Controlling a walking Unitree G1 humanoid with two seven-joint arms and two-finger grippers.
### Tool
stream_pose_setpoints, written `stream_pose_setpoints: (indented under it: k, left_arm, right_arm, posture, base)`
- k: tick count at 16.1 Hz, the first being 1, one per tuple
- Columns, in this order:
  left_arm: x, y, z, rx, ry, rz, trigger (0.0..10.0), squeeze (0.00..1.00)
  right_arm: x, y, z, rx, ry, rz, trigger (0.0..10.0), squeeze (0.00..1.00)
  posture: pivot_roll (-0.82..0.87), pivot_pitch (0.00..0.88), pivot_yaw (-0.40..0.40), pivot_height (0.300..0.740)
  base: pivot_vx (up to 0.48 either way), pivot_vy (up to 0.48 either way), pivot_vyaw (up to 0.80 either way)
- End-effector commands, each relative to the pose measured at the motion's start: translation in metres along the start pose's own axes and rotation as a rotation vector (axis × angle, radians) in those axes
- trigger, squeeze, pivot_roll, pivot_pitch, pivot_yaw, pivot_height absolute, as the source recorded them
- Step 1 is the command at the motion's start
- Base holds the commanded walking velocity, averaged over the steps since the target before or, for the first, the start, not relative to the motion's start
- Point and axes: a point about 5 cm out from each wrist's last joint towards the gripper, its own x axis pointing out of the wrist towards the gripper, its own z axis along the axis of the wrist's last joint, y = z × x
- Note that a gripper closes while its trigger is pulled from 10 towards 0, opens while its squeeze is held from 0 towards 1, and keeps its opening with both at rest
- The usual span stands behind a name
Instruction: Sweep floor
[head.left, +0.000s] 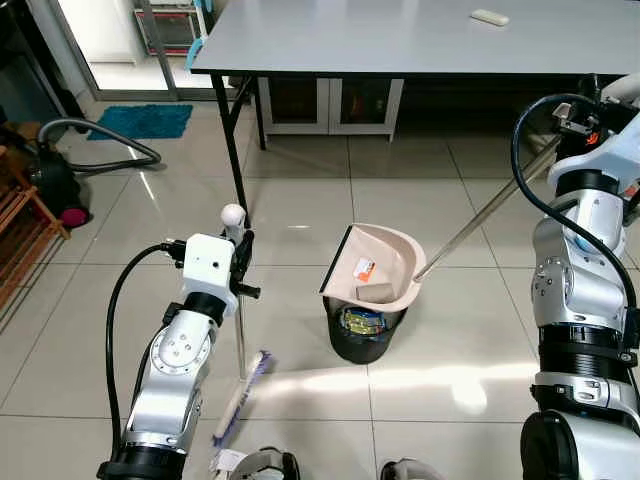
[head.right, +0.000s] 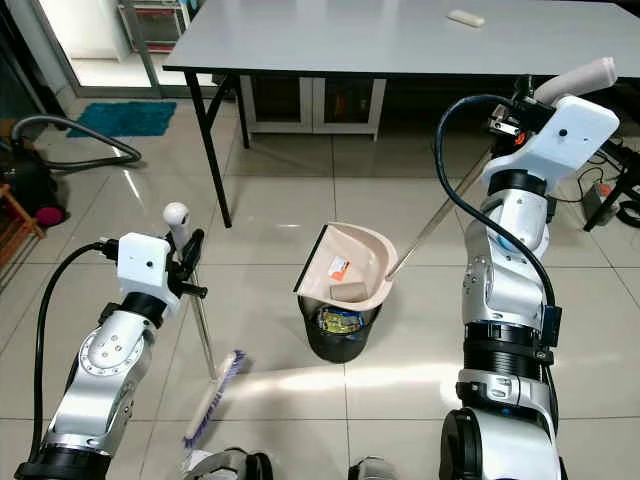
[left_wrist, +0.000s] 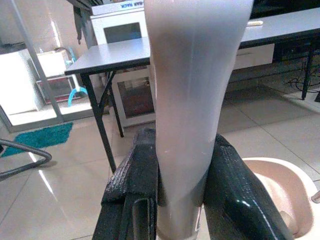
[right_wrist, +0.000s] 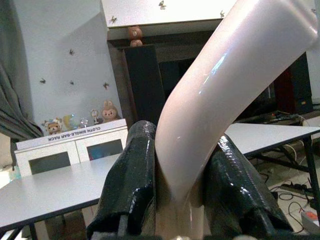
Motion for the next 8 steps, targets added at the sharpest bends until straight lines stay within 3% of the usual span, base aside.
stream_pose_setpoints:
  k: [1, 6, 7, 8]
  left_arm:
    - [0.002, 0.002, 0.005, 0.013, -0.019, 0.008, 10.0, 0.0]
    - [0.002, 0.002, 0.005, 0.013, -0.019, 0.008, 10.0, 0.0]
    - [0.002, 0.003, 0.004, 0.016, -0.016, 0.008, 10.0, 0.0]
    - [0.001, 0.004, 0.003, 0.021, -0.01, 0.009, 10.0, 0.0]
  right_arm:
    - [0.008, 0.003, 0.016, 0.015, -0.083, 0.005, 10.0, 0.0]
    - [0.008, 0.007, 0.017, 0.008, -0.097, 0.027, 10.0, 0.0]
    - [0.001, 0.033, 0.021, -0.028, -0.164, 0.161, 10.0, 0.0]
    - [-0.014, 0.07, 0.026, -0.069, -0.264, 0.352, 10.0, 0.0]
  posture:
    - [0.01, 0.087, 0.033, 0.74]
    - [0.01, 0.088, 0.033, 0.74]
    - [0.01, 0.1, 0.037, 0.74]
    - [0.01, 0.105, 0.038, 0.74]
  base:
    - [0.0, 0.0, 0.0]
    - [0.0, 0.0, 0.0]
    - [0.0, 0.0, 0.0]
    - [0.0, 0.0, 0.0]
